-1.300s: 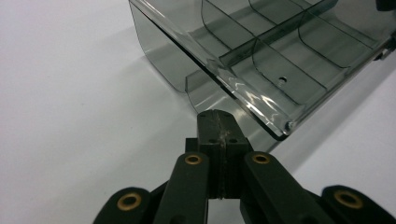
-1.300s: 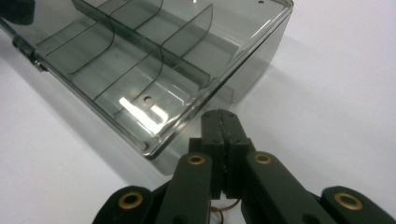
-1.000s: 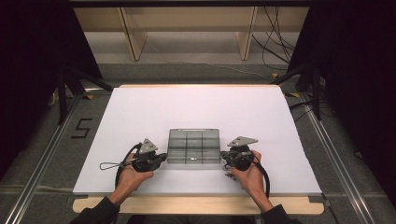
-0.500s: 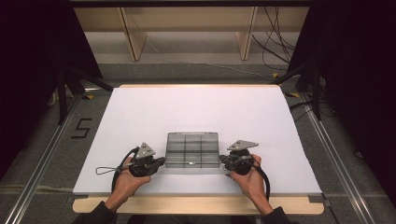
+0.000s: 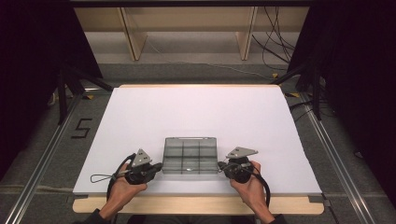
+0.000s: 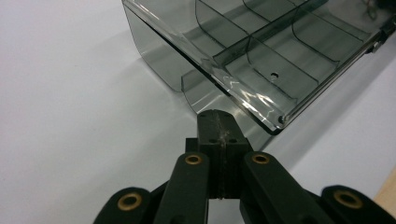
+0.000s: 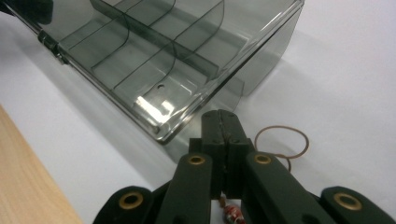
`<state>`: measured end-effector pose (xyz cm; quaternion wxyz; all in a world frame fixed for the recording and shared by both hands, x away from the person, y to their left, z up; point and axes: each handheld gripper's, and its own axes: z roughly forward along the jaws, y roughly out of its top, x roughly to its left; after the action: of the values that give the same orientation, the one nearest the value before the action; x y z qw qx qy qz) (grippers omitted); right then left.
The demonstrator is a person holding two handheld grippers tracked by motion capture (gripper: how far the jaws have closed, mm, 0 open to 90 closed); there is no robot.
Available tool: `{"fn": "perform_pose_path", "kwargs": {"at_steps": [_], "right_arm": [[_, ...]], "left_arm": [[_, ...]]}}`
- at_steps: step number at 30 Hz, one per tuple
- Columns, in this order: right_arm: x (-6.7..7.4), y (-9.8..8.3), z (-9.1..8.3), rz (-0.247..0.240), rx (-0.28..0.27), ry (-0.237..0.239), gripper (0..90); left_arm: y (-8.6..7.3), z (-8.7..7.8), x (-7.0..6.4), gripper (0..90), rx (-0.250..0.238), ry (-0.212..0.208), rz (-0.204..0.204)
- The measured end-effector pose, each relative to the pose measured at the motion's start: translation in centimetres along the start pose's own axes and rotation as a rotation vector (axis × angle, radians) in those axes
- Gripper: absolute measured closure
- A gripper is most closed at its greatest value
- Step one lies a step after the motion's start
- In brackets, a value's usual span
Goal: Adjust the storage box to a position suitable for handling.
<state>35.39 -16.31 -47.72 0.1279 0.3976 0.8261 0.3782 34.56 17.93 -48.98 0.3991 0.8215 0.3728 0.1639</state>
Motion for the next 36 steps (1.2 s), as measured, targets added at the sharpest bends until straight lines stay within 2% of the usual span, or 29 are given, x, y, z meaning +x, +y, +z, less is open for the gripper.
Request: {"fn": "perform_pose_path", "kwargs": {"at_steps": [2, 4, 5, 6, 7, 8, 9, 10, 13, 14, 15, 16, 17, 18, 21, 22, 23, 24, 25, 26, 28, 29, 31, 34, 36], "right_arm": [[0.1, -0.2, -0.2, -0.014, 0.003, -0.003, 90.0], [0.3, -0.3, -0.4, 0.007, 0.003, 0.005, 90.0], [0.2, -0.4, -0.4, -0.005, 0.001, 0.005, 90.0], [0.3, -0.5, -0.4, 0.003, 0.0, 0.008, 90.0], [0.3, -0.5, -0.4, -0.006, -0.003, 0.004, 90.0], [0.5, -0.6, -0.5, 0.013, -0.002, 0.006, 90.0], [0.4, -0.7, -0.6, -0.005, -0.002, 0.007, 90.0], [0.5, -0.8, -0.6, -0.008, -0.003, 0.007, 90.0], [0.6, -1.0, -0.8, 0.015, -0.009, 0.013, 90.0], [0.7, -1.1, -0.9, 0.019, -0.009, 0.014, 90.0], [0.6, -1.1, -0.9, 0.001, -0.011, 0.015, 90.0], [0.8, -1.2, -1.0, 0.015, -0.005, 0.02, 90.0], [0.8, -1.4, -1.1, 0.002, -0.007, 0.017, 90.0], [0.8, -1.5, -1.1, -0.006, -0.008, 0.017, 90.0], [1.2, -1.8, -1.4, 0.016, -0.003, 0.019, 90.0], [1.1, -1.8, -1.4, 0.001, -0.007, 0.017, 90.0], [1.1, -1.9, -1.4, 0.006, -0.009, 0.02, 90.0], [1.1, -1.9, -1.5, 0.017, -0.007, 0.022, 90.0], [1.2, -2.0, -1.5, 0.02, -0.011, 0.019, 90.0], [1.2, -2.0, -1.6, 0.02, -0.01, 0.02, 90.0], [1.3, -2.1, -1.7, 0.018, -0.009, 0.022, 90.0], [1.3, -2.2, -1.7, 0.005, -0.012, 0.019, 90.0], [1.5, -2.3, -1.9, 0.021, -0.007, 0.023, 90.0], [1.6, -2.6, -2.0, 0.013, -0.013, 0.022, 90.0], [1.7, -2.7, -2.2, 0.023, -0.011, 0.032, 90.0]], "left_arm": [[-0.2, -0.1, -0.3, 89.5, -0.004, -0.002, -0.021], [-0.3, -0.3, -0.3, 89.5, 0.006, -0.009, 0.016], [-0.4, -0.4, -0.5, 89.6, 0.011, -0.006, -0.005], [-0.5, -0.4, -0.7, 89.5, 0.007, -0.011, -0.004], [-0.5, -0.6, -0.8, 89.5, 0.019, -0.01, 0.01], [-0.6, -0.5, -0.8, 89.6, 0.008, -0.008, 0.017], [-0.6, -0.6, -0.8, 89.6, 0.009, -0.007, 0.022], [-0.7, -0.6, -1.0, 89.6, 0.017, -0.01, -0.001], [-0.7, -0.7, -1.0, 89.6, 0.007, -0.015, 0.025], [-0.7, -0.7, -1.0, 89.6, 0.008, -0.015, 0.023], [-0.8, -0.7, -1.1, 89.6, 0.012, -0.015, 0.006], [-0.8, -0.7, -1.2, 89.6, 0.006, -0.015, 0.0], [-0.8, -0.8, -1.2, 89.6, 0.009, -0.013, 0.022], [-0.8, -0.9, -1.2, 89.6, 0.012, -0.013, 0.024], [-1.0, -0.8, -1.5, 89.6, 0.002, -0.01, 0.004], [-1.0, -0.8, -1.5, 89.5, -0.003, -0.015, 0.016], [-0.9, -0.9, -1.5, 89.6, 0.003, -0.012, 0.025], [-1.0, -0.9, -1.7, 89.6, 0.003, -0.004, 0.003], [-1.1, -0.9, -1.8, 89.6, 0.002, -0.011, 0.003], [-1.0, -1.0, -1.7, 89.6, 0.007, -0.009, 0.033], [-1.1, -1.0, -1.9, 89.6, 0.002, -0.009, 0.005], [-1.1, -1.1, -1.9, 89.6, 0.002, -0.004, 0.019], [-1.2, -1.1, -2.1, 89.6, -0.002, -0.01, 0.005], [-1.3, -1.3, -2.2, 89.6, 0.005, -0.007, 0.025], [-1.4, -1.3, -2.6, 89.6, -0.009, -0.018, 0.0]]}}
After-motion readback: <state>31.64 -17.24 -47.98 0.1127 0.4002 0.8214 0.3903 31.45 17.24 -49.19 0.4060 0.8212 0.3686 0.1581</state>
